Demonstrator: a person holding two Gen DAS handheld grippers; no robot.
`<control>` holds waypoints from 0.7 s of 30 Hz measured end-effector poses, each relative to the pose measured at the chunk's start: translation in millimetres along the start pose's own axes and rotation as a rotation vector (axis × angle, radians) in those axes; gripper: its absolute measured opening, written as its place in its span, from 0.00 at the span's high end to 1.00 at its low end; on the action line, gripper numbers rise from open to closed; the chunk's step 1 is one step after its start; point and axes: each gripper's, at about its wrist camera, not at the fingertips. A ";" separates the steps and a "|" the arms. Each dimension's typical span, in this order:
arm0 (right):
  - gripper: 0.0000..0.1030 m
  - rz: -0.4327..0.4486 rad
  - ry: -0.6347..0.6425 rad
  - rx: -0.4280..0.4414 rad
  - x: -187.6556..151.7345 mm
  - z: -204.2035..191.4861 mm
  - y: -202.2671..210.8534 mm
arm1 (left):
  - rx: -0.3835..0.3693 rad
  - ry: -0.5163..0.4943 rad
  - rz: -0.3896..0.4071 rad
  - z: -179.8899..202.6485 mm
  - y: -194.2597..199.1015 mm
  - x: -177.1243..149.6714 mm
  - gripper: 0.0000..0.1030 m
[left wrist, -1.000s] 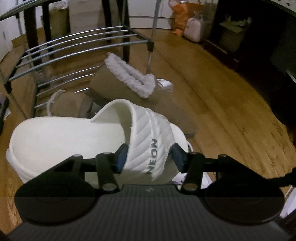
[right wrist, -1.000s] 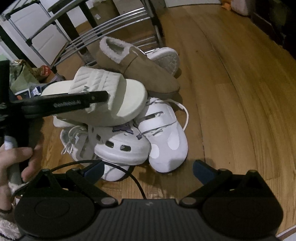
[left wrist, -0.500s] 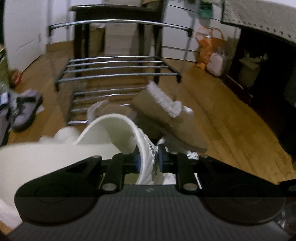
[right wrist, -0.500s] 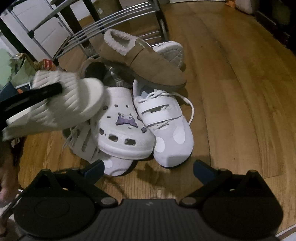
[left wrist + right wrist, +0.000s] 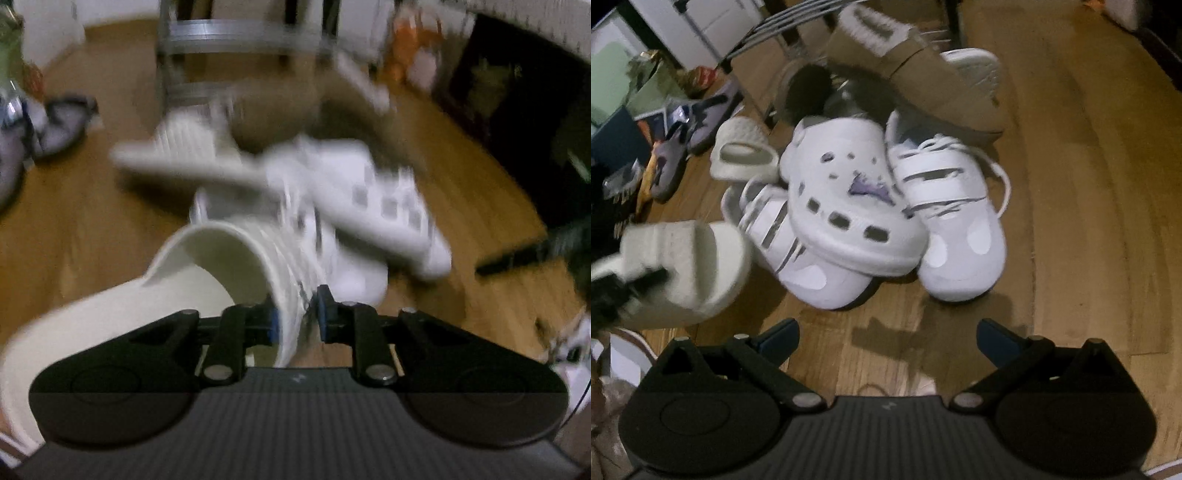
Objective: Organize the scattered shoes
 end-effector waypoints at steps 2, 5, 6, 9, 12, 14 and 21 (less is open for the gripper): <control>0.01 -0.004 0.047 0.019 -4.9 -9.9 -5.9 | 0.046 -0.061 -0.152 12.9 -29.5 -13.8 0.67; 0.01 0.004 0.108 0.050 -11.3 -21.9 -14.1 | 0.113 -0.114 -0.266 24.2 -52.6 -25.2 0.60; 0.01 0.007 0.123 0.057 -12.9 -24.7 -16.3 | 0.134 -0.133 -0.277 27.4 -54.8 -27.1 0.60; 0.04 0.011 0.180 0.096 -17.7 -36.4 -24.0 | 0.145 -0.109 -0.259 27.8 -48.4 -28.1 0.42; 0.05 0.023 0.228 0.146 -17.4 -49.1 -28.1 | 0.140 -0.035 -0.213 22.9 -32.3 -25.1 0.33; 0.06 0.033 0.298 0.200 -11.5 -66.1 -28.8 | 0.149 0.026 -0.183 18.9 -19.1 -23.1 0.30; 0.12 -0.018 0.566 0.353 12.4 -131.7 -45.5 | 0.222 0.207 -0.153 11.0 17.3 -30.0 0.20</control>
Point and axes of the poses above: each gripper's, at about its wrist camera, not at the fingertips, and y roughly against the way its jaws point, z to its right, x to its top, and after that the axes turned 6 degrees about -y, right-handed
